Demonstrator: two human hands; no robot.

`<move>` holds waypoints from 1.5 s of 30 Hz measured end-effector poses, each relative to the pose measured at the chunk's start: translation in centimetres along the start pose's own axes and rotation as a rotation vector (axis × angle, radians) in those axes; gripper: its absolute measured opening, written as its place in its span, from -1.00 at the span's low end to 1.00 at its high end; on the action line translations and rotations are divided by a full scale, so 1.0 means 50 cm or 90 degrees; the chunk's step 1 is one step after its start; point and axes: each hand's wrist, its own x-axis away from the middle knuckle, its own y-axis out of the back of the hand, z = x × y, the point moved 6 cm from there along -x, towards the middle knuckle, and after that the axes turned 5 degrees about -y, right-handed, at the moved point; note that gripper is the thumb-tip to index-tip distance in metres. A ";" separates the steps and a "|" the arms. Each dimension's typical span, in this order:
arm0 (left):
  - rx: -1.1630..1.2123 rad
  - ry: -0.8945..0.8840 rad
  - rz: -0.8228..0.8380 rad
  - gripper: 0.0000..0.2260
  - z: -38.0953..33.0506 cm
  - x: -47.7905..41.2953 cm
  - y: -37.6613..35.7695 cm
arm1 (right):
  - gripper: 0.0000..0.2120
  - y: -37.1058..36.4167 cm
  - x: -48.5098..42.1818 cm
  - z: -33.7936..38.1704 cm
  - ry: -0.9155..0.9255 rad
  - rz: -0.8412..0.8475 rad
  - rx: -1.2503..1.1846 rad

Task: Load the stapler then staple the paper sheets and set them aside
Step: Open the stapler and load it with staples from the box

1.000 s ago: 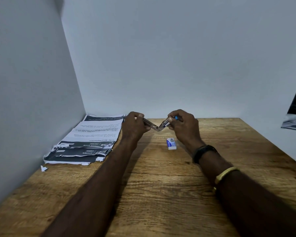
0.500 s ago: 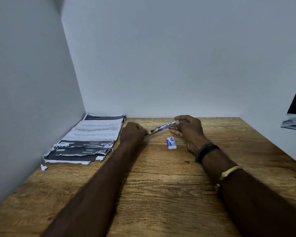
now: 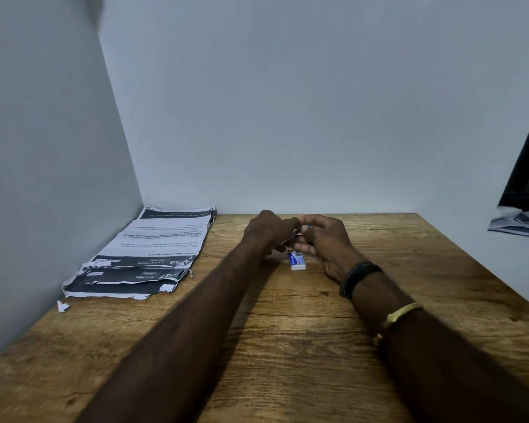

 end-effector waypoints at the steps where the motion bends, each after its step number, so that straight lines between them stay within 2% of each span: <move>1: 0.007 0.007 0.003 -0.66 -0.003 -0.001 -0.002 | -0.76 0.000 0.001 0.000 -0.001 -0.001 0.002; 10: 0.106 0.051 0.022 -0.70 0.006 -0.007 -0.014 | -0.79 0.001 -0.009 -0.004 0.008 -0.011 0.055; 26: 0.106 0.048 0.013 -0.76 0.001 0.001 -0.013 | -0.73 0.002 -0.007 -0.004 0.008 -0.016 0.037; 35: 0.094 0.034 -0.006 -0.61 0.003 -0.001 -0.003 | -0.69 0.003 -0.003 -0.003 -0.007 -0.022 0.034; 40: 0.064 -0.065 -0.041 -0.81 -0.013 0.006 0.020 | -0.74 0.011 -0.004 -0.002 -0.024 -0.034 0.009; 45: 0.013 -0.157 -0.059 -0.81 -0.010 0.023 0.030 | -0.79 0.014 0.000 -0.002 -0.031 -0.043 -0.025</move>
